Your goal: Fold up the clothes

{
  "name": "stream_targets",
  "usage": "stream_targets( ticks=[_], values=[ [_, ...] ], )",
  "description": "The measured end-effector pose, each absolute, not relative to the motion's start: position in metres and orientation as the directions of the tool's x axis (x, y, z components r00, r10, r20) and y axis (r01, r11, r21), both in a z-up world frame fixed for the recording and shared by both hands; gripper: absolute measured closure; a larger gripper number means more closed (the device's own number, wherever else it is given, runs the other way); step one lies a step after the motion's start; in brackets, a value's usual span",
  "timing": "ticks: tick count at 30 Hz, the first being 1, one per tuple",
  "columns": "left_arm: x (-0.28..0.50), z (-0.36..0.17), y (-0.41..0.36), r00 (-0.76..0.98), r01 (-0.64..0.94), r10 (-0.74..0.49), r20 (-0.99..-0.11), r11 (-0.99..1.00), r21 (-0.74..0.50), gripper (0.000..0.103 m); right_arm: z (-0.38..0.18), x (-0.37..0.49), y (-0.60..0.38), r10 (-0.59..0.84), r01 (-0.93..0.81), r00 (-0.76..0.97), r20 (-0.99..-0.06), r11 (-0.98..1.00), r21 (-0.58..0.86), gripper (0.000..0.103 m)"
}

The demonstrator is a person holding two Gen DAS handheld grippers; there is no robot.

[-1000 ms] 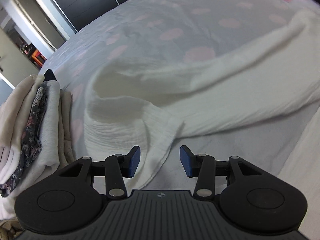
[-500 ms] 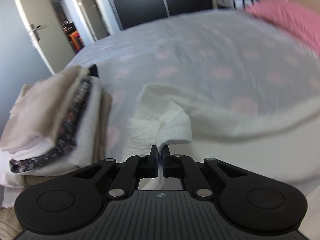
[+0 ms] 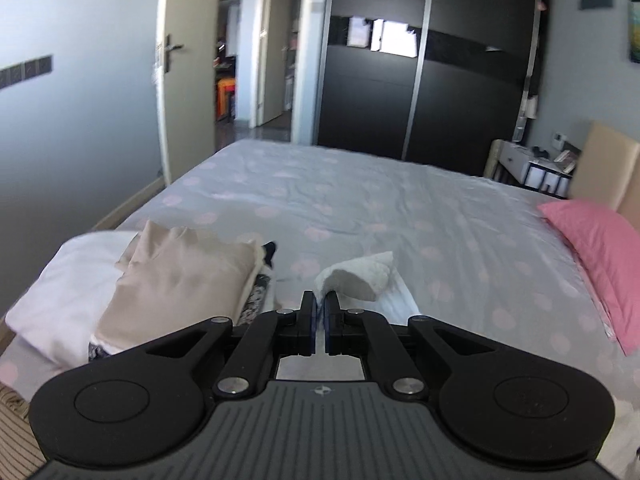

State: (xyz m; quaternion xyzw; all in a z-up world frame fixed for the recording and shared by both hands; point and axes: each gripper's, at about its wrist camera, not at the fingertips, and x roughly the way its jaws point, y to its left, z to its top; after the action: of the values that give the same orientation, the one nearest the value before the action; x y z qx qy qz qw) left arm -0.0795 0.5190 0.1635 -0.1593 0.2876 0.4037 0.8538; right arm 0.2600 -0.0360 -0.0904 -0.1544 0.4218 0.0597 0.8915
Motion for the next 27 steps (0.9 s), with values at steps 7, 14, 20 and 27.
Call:
stream_targets(
  ticks=[7,14,20,27],
  values=[
    [-0.031,0.076,0.585,0.292,-0.861,0.655,-0.697,0.497,0.108,0.101,-0.093,0.26,-0.035,-0.032,-0.238,0.636,-0.771,0.942,-0.235,0.061],
    [0.003,0.035,0.576,0.243,-0.81,0.683,-0.688,0.534,0.244,0.085,-0.097,0.262,-0.032,-0.032,-0.249,0.631,-0.775,0.938,-0.241,0.061],
    [0.0,0.037,0.542,0.313,-0.722,0.672,-0.671,0.627,0.292,0.077,-0.1,0.261,-0.029,-0.031,-0.26,0.628,-0.777,0.934,-0.247,0.061],
    [-0.038,0.008,0.526,0.243,-0.727,0.637,-0.732,0.619,0.297,0.077,-0.095,0.259,-0.032,-0.021,-0.251,0.629,-0.777,0.94,-0.229,0.06]
  ],
)
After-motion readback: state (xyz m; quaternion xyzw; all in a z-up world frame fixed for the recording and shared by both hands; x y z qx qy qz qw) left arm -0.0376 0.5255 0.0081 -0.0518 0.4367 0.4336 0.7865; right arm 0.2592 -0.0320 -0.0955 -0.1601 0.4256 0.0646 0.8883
